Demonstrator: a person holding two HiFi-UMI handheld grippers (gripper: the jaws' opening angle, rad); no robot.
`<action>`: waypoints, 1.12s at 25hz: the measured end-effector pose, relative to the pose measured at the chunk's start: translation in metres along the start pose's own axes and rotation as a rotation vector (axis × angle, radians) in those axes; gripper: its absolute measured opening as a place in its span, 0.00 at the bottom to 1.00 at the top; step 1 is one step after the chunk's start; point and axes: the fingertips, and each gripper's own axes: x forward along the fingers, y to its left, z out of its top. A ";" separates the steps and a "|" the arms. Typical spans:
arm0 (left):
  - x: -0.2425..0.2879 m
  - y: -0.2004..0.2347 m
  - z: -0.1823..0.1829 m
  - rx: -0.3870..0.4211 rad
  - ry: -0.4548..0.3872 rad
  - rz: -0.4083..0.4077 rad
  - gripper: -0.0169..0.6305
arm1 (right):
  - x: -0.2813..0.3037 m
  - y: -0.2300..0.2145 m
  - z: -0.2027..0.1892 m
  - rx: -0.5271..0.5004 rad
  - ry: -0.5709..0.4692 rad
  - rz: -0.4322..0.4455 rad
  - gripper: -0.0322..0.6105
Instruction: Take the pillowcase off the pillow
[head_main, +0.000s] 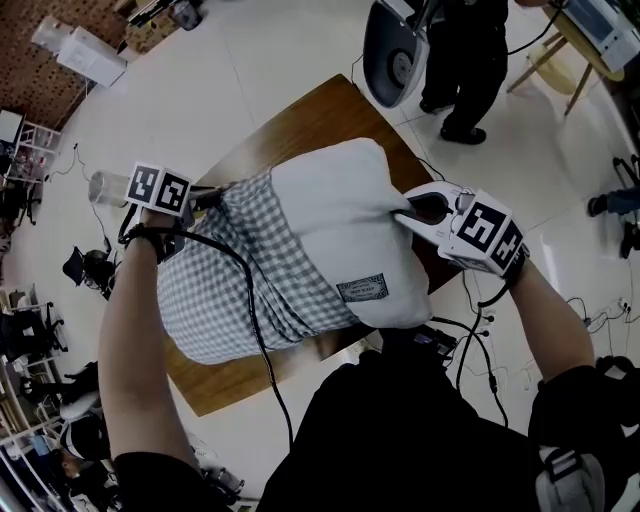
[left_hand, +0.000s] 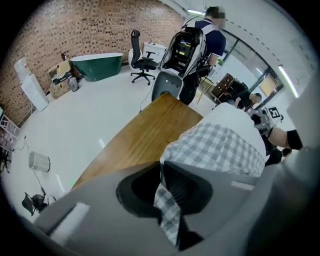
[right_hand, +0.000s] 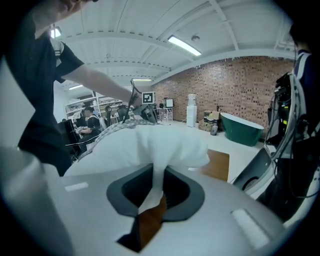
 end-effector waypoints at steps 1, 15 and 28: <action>0.000 -0.002 0.002 0.014 -0.018 -0.001 0.09 | 0.002 -0.002 -0.002 0.009 0.003 -0.001 0.13; -0.076 -0.058 0.003 0.092 -0.339 -0.015 0.34 | 0.008 0.006 0.008 0.060 0.053 -0.006 0.38; -0.117 -0.116 -0.081 0.103 -0.486 0.014 0.40 | 0.021 0.103 0.020 -0.124 0.120 0.000 0.45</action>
